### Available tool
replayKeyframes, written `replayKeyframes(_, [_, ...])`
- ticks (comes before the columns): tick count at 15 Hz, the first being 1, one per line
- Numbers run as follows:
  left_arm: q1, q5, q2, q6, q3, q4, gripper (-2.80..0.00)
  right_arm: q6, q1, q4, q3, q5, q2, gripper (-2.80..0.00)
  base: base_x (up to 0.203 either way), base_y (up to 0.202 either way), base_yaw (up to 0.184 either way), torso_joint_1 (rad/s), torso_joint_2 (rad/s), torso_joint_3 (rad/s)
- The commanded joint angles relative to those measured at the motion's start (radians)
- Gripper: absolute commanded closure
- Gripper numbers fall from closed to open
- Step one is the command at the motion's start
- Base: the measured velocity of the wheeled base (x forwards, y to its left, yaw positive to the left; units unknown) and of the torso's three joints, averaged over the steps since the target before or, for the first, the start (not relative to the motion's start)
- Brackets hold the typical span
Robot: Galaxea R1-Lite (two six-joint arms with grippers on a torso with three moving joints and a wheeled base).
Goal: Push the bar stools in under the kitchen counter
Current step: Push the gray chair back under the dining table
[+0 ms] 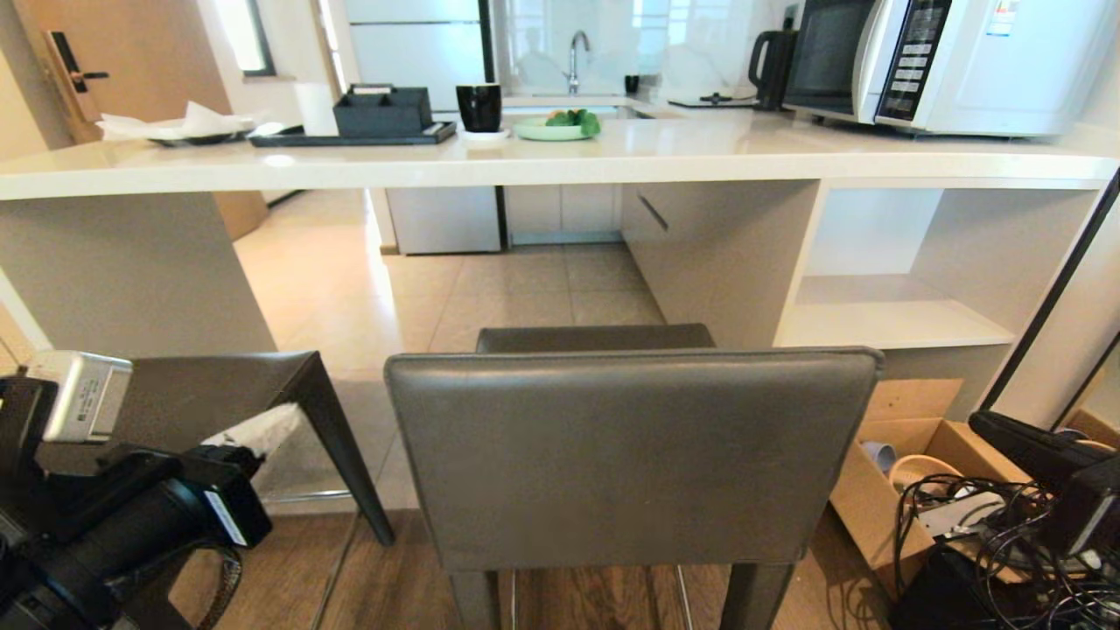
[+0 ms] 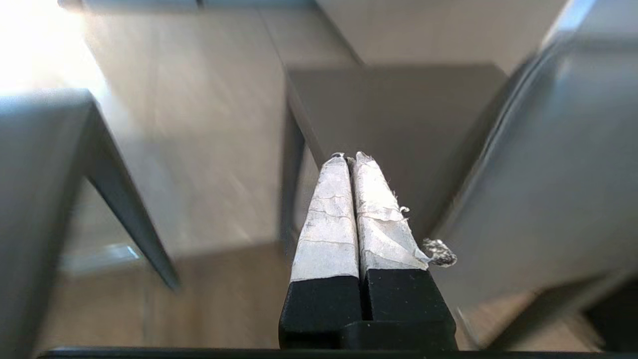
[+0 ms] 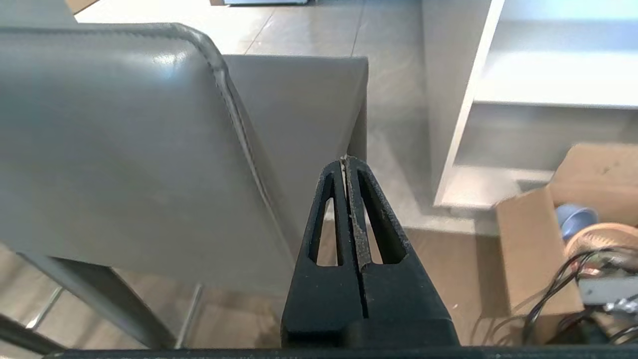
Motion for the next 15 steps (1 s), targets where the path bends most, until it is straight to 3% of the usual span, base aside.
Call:
replayKeyframes(1, [-0.033,0.011,0.095,-0.021,0.005,-0.017,0.00,0.016,-0.005,-0.006,0.009,0.003,0.018,0.00,0.000,0.000,0.000,0.000,0.00,0.000])
replayKeyframes(3, [-0.039,0.050,0.220,-0.020,0.007,-0.120,0.00,0.024,-0.004,-0.005,0.012,0.017,0.034,0.00,0.000,0.000,0.000,0.000,0.00,0.000])
replayKeyframes(4, [-0.056,0.089,0.303,-0.014,0.023,-0.227,0.00,0.022,-0.004,-0.006,0.007,0.034,0.064,0.00,0.000,0.000,0.000,0.000,0.00,0.000])
replayKeyframes(7, [-0.169,0.210,0.514,0.029,0.108,-0.527,0.00,0.010,-0.001,-0.095,-0.005,0.051,0.200,0.00,0.000,0.000,0.000,0.000,0.00,0.000])
replayKeyframes(10, [-0.198,0.258,0.498,0.052,0.124,-0.585,0.00,-0.016,0.002,-0.294,0.014,0.051,0.394,0.00,0.000,0.000,0.000,0.000,0.00,0.000])
replayKeyframes(15, [-0.196,0.264,0.442,0.060,0.124,-0.588,0.00,-0.077,0.020,-0.645,0.022,0.049,0.690,0.00,0.000,0.000,0.000,0.000,0.00,0.000])
